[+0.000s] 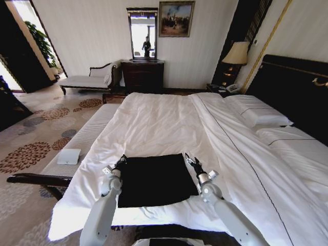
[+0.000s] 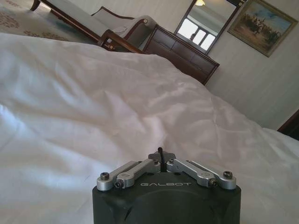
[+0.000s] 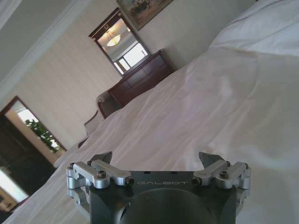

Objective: Fold the clothes on the bed.

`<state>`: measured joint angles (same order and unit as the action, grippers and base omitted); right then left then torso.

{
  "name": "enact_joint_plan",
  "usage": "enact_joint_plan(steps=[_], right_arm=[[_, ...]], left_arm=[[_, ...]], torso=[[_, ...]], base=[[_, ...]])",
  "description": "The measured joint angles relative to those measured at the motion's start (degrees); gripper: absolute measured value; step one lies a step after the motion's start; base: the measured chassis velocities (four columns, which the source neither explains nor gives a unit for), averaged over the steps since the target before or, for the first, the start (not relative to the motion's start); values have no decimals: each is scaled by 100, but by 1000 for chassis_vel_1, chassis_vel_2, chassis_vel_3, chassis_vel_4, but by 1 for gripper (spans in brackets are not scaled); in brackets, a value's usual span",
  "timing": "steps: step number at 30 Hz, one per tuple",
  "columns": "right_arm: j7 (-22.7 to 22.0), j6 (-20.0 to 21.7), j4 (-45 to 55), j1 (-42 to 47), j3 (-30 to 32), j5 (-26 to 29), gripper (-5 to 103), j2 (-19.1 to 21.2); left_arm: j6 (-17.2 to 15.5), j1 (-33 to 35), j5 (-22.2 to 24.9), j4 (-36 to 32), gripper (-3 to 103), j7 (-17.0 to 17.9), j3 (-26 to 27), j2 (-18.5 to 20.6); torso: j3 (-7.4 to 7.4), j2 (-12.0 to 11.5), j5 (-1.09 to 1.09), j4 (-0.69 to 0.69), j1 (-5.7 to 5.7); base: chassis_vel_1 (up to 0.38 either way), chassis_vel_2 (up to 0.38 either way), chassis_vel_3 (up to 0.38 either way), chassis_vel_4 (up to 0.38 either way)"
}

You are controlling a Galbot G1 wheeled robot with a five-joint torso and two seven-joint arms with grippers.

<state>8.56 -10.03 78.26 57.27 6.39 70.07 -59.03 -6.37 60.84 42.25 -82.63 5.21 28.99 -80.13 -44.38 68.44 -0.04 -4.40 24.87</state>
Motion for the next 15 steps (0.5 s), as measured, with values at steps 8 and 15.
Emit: enact_joint_plan(steps=[8, 15], right_arm=[[707, 484, -806, -395, -174, 339, 100, -146], [1033, 591, -1848, -834, -191, 314, 100, -439]], left_arm=[[-2, -35, 14, 71, 0, 18, 146, 1], [0, -61, 44, 110, 0, 21, 180, 23]], torso=[[0, 0, 0, -1, 0], [1, 0, 0, 0, 0]], base=[[0, 0, 0, 0], [0, 0, 0, 0]])
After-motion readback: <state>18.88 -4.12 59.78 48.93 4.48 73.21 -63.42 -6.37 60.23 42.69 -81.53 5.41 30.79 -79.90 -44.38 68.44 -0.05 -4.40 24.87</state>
